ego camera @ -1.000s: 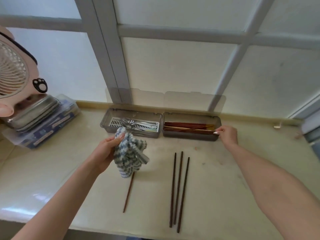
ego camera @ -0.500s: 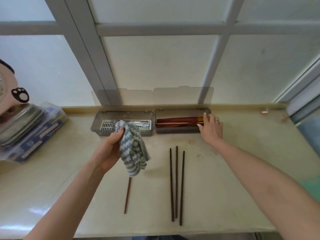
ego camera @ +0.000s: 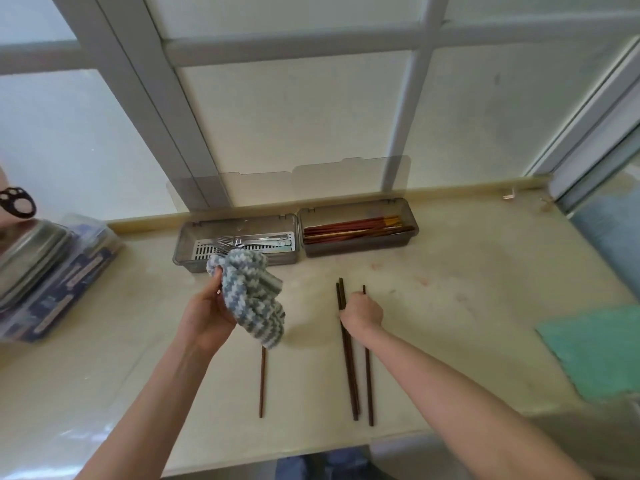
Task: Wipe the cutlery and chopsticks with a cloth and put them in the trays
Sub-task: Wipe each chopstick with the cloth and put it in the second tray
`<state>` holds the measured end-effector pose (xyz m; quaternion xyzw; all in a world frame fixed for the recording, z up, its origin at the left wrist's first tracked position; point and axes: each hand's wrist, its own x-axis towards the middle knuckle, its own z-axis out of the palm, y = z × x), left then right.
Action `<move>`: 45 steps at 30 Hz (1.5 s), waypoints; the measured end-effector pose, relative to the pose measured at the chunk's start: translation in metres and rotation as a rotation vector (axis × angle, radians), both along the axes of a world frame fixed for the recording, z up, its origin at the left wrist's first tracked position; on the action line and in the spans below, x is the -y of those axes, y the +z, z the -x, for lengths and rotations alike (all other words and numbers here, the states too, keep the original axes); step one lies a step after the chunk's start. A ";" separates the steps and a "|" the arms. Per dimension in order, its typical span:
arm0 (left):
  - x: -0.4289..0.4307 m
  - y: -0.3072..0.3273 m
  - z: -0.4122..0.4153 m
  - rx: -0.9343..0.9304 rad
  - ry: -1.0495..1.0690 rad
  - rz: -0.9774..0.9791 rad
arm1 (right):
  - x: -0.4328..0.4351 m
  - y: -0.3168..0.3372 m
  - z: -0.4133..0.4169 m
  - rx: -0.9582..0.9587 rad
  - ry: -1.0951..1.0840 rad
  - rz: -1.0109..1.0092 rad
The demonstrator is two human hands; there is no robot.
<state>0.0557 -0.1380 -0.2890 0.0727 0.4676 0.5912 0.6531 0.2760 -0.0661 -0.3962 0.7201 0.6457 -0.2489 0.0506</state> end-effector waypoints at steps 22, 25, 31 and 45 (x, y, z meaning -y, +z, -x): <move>-0.011 -0.004 0.037 0.199 0.245 -0.040 | 0.004 0.067 0.025 -0.182 0.794 -0.053; -0.015 -0.005 0.052 0.243 0.299 -0.082 | 0.024 0.048 0.013 0.103 1.216 0.062; -0.009 -0.005 0.046 0.314 0.256 -0.036 | 0.047 0.019 -0.018 0.201 1.532 0.000; -0.009 -0.024 0.030 0.534 0.058 -0.235 | 0.016 0.090 0.024 -0.561 1.069 -0.505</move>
